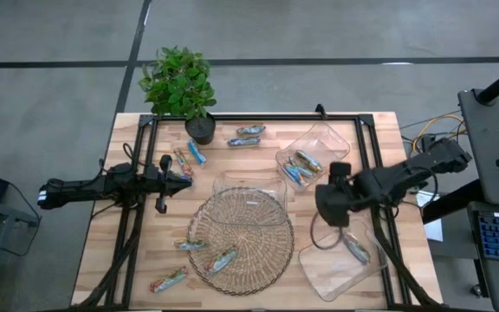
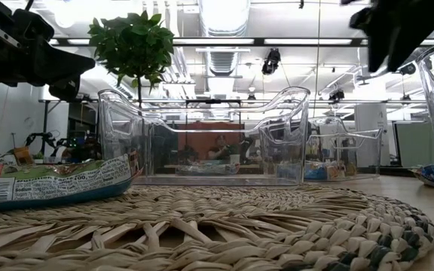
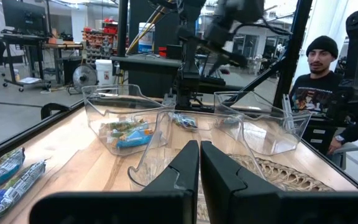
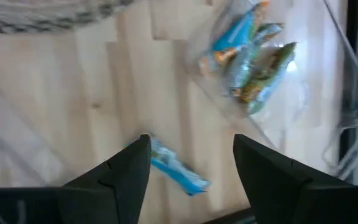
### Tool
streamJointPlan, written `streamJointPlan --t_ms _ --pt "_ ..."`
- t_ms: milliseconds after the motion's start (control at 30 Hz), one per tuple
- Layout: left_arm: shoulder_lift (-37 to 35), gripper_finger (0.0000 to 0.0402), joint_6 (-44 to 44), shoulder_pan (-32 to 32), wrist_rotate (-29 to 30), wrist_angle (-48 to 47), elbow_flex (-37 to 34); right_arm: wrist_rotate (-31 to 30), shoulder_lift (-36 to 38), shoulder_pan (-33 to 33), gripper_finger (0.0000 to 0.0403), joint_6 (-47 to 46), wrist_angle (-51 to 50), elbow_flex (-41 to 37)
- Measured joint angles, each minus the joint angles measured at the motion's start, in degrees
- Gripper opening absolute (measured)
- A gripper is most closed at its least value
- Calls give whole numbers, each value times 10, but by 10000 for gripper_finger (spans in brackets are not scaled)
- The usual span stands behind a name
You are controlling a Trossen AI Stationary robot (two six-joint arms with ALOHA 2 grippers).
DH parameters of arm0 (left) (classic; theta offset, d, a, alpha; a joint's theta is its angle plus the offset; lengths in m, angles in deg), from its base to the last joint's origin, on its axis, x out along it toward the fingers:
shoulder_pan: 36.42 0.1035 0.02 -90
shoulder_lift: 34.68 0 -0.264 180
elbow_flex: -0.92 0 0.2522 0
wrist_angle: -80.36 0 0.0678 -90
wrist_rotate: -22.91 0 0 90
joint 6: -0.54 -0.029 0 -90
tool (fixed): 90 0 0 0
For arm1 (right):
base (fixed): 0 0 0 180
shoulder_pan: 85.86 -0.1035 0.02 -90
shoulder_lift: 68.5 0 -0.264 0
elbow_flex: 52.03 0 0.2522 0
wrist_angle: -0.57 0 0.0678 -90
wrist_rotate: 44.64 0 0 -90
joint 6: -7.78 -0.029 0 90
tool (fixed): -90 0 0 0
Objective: Pick and place Granola Bars by type
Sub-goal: Put the blue granola bar into the middle transparent bin
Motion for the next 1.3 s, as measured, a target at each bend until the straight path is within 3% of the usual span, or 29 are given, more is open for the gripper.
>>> streamJointPlan --t_ms 267,433,633,1300 --pt "0 0 0 0 0 0 0 3 -17 111 267 154 -9 -19" --pt "0 0 0 0 0 0 0 37 -36 145 281 192 -8 -44" --pt "0 0 0 0 0 0 0 118 -51 151 279 217 -4 -69" --pt "0 0 0 0 0 0 0 152 -170 149 270 352 26 -73"
